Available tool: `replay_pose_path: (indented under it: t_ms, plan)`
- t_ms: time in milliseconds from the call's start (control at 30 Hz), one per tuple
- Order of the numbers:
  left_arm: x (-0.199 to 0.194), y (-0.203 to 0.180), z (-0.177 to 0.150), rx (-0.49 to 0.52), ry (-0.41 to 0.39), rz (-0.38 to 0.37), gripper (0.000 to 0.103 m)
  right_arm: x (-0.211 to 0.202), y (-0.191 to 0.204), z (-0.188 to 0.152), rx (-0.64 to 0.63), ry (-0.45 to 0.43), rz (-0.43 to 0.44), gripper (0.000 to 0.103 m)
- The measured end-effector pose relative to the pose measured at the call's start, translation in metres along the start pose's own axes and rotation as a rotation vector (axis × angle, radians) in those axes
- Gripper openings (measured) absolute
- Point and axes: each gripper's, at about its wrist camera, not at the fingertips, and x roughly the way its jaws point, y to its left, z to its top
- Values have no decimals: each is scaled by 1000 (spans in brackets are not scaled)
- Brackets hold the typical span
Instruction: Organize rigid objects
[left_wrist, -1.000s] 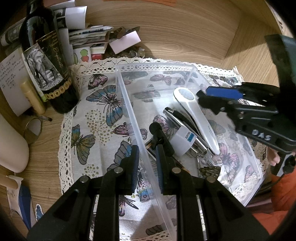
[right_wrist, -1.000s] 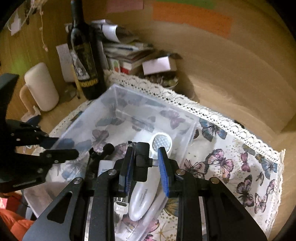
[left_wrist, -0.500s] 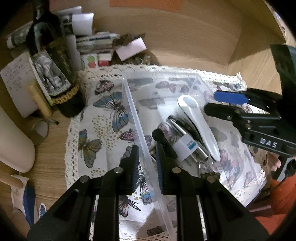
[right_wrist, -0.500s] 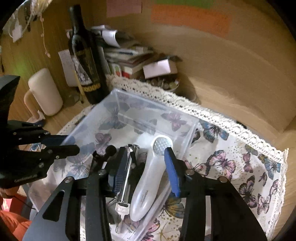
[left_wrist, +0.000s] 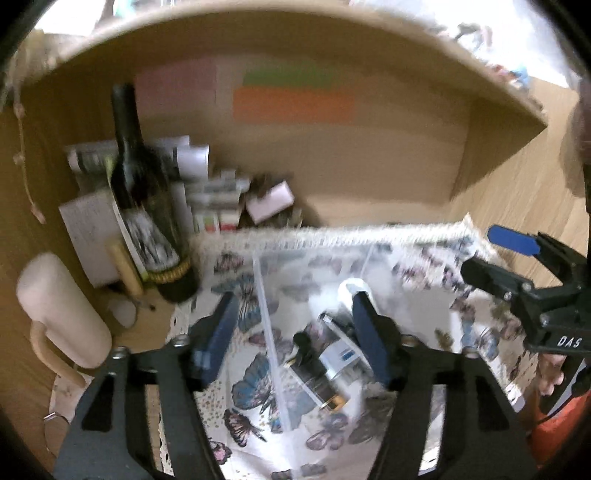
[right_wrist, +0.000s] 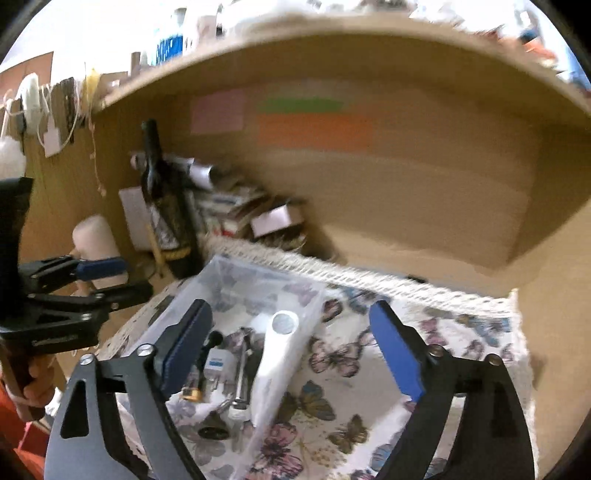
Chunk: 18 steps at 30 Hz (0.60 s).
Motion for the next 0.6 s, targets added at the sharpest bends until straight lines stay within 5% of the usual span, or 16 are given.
replay_pose_path:
  t_ms: [100,200,600]
  plan:
    - [-18,-10,1,-11,-73,-12,87,-21,-2,-4,5,-60,-30,103]
    - [-36,-21,-1,-10,-147,-2,97,-38,-3,-9,9,-111,-52,103]
    - [-72,-47,-16,-1,-264,-12,102,-81,-6,-30,50,-207,-67,103]
